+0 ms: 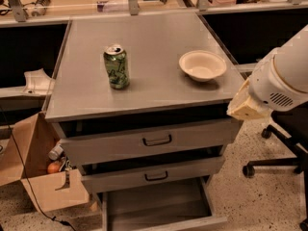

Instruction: Close bottom drawer

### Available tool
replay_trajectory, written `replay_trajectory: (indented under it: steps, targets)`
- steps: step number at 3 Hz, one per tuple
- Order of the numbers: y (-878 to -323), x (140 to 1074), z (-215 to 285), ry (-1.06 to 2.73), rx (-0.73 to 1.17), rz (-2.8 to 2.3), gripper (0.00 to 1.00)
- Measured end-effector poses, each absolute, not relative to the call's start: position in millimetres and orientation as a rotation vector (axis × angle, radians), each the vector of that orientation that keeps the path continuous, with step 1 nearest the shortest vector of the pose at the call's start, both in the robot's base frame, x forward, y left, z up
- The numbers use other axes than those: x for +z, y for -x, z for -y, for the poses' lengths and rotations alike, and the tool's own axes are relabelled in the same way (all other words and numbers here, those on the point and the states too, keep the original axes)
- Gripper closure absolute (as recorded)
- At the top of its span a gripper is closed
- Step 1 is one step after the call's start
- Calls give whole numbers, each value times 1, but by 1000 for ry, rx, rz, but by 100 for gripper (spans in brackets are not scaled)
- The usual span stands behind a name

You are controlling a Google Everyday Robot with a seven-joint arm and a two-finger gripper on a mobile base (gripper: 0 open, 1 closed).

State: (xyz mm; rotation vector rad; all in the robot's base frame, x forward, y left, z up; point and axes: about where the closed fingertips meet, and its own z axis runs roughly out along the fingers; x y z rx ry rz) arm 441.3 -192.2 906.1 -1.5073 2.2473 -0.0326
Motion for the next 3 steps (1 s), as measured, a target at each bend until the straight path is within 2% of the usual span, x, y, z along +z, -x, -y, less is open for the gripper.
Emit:
replay_trajectory:
  steps: [2,3]
  targets:
    - [-401,888,186,1462,42,-2288,100]
    - [-377,826,190,1432,120,-2373,100]
